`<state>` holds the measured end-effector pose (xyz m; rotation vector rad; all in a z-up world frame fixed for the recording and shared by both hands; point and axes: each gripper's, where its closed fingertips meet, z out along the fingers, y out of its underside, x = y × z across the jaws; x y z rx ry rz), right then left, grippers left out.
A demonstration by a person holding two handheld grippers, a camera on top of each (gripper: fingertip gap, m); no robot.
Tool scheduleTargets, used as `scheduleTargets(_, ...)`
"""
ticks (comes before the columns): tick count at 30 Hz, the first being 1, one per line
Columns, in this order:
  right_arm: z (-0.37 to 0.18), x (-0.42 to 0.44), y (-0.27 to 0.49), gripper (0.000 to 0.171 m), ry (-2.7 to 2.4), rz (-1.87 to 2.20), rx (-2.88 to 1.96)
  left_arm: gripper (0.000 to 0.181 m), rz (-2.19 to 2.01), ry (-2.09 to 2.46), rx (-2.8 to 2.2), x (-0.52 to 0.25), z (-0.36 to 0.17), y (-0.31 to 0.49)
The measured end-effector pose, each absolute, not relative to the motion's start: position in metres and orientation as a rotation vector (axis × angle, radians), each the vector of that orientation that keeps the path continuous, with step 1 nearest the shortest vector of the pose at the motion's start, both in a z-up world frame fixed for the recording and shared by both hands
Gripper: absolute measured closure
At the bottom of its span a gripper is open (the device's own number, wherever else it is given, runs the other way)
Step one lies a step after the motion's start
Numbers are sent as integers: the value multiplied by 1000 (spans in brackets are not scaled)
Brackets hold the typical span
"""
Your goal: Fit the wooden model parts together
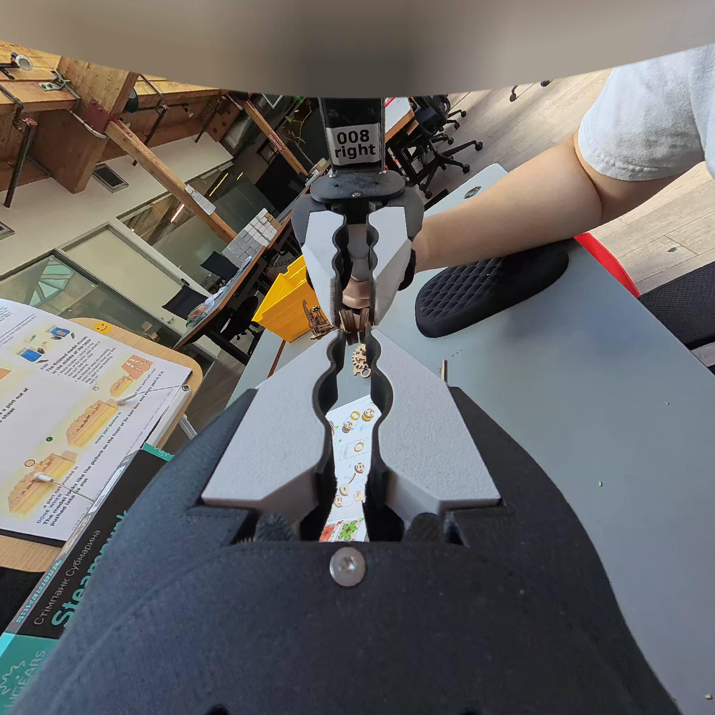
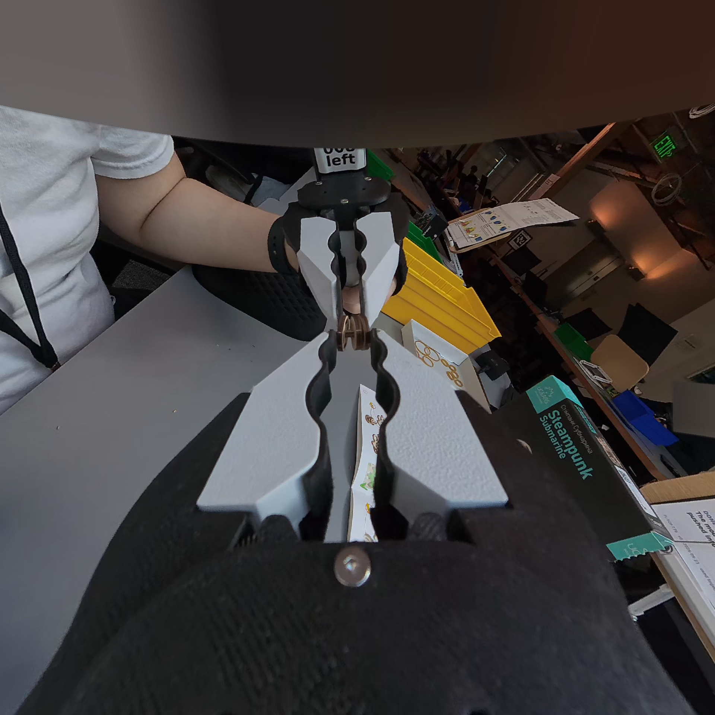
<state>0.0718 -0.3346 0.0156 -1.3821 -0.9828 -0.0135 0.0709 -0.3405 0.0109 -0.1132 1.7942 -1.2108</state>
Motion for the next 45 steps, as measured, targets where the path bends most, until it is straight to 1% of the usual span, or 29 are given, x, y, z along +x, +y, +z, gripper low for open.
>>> scheduleTargets(13,17,71,-336,158,-955,43,-1383,172,-1256,1800,-132,69,13,-342)
scheduleTargets(25,22,73,-334,161,-923,-7,-1370,170,-1298,1793,-171,70,18,-340)
scheduleTargets(33,22,70,-336,160,-940,26,-1376,171,-1262,1798,-135,68,18,-343)
scheduleTargets(39,20,66,-338,158,-1002,-77,-1348,171,-1206,1805,-101,67,15,-345)
scheduleTargets(45,19,65,-340,160,-1006,-41,-1368,171,-1208,1822,-102,65,16,-347)
